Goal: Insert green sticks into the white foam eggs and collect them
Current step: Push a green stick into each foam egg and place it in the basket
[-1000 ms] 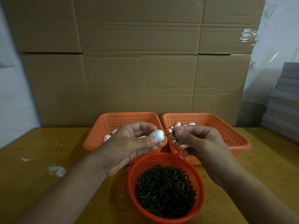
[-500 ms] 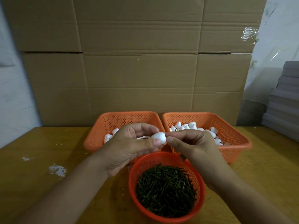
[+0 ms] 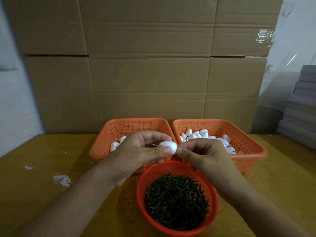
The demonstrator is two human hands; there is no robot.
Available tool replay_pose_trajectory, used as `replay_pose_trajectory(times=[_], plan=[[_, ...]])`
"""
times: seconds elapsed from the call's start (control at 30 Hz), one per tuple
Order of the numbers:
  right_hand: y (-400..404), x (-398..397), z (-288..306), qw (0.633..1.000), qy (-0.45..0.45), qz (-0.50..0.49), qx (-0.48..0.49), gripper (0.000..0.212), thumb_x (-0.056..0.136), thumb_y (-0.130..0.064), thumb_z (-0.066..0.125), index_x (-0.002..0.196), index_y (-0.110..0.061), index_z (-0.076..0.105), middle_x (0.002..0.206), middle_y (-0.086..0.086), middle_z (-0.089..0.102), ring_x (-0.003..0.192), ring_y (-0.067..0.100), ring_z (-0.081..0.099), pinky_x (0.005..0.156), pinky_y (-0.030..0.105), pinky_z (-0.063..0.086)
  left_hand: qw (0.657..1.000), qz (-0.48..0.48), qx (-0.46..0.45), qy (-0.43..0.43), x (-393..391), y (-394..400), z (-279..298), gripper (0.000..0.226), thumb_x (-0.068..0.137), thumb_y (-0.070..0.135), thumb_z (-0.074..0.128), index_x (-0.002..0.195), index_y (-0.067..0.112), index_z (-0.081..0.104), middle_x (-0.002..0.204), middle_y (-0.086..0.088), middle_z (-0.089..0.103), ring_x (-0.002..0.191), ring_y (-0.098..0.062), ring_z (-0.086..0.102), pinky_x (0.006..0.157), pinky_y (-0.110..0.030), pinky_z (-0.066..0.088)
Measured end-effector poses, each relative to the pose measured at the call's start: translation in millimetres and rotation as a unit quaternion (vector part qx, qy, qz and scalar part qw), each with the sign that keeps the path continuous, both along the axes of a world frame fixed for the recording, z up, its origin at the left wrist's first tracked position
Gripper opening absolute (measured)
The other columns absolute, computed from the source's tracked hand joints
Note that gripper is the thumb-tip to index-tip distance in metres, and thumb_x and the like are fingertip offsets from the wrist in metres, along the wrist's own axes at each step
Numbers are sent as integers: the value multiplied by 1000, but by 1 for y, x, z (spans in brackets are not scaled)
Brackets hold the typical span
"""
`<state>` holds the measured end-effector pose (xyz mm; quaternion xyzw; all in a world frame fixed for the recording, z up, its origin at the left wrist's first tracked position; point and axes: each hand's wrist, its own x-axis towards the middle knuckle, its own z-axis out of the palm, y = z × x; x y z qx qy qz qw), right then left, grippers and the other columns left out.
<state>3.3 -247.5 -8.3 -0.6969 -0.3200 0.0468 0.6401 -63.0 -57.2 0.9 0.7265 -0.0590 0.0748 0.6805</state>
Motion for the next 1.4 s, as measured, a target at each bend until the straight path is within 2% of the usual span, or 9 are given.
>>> replay_pose_trajectory(times=[0.17,0.27,0.37,0.47,0.57,0.87,1.0,1.13,1.4], plan=[[0,-1,-1,1000,18,12,2,9,85,-20,74,80,-19,81,66,4,70,56,9,57,51,18,45,1000,12,-3,-14,0,0,1,36,74,25,80,110,21,73,114,-5,75,94,-18,73,74,-22,57],[2,-2,-3,999,34,34,-10,11,87,-19,72,80,-16,80,66,8,65,58,15,54,52,21,44,999,24,-15,-26,0,-1,1,43,74,24,79,116,20,68,111,-7,75,91,-19,74,71,-22,57],[4,-5,-5,996,72,58,-12,10,86,-22,73,80,-17,79,68,2,66,63,10,58,54,19,45,999,26,-13,-32,0,-3,1,45,74,26,78,116,18,66,109,-5,76,92,-16,74,70,-21,57],[7,-7,-7,992,109,64,10,14,77,-33,75,79,-20,79,69,-5,67,66,5,59,54,18,45,998,43,-12,-40,1,-5,-1,43,75,26,78,116,18,66,108,-3,77,89,-13,74,70,-21,57],[10,-7,-12,988,138,48,41,24,68,-39,77,82,-19,79,71,-4,67,67,5,59,54,18,44,997,58,-15,-48,2,-7,-2,43,74,27,78,115,17,67,107,-2,76,85,-10,72,68,-21,57],[14,-12,-15,990,125,53,45,25,68,-43,77,80,-21,79,69,-5,67,65,4,57,53,17,43,997,40,13,-65,1,-7,-3,29,75,28,80,102,22,75,103,-6,77,88,-14,73,68,-20,55],[12,-12,-13,989,133,64,31,13,85,-28,70,79,-20,79,74,-4,71,68,4,59,56,18,44,999,19,19,-47,2,-4,-3,27,77,31,77,104,28,75,104,-5,77,86,-13,72,71,-20,56],[11,-13,-11,987,131,89,19,22,95,-18,62,79,-20,77,78,-1,71,69,6,60,57,18,45,1000,-15,0,-21,1,1,-2,32,79,26,76,111,20,75,103,-12,76,75,-12,65,69,-20,54],[12,-14,-13,983,136,117,30,16,81,-33,66,79,-22,77,79,-2,70,69,5,59,57,17,45,999,-42,16,-22,0,5,-1,32,85,27,74,117,22,73,105,-8,75,77,-11,65,69,-20,53]])
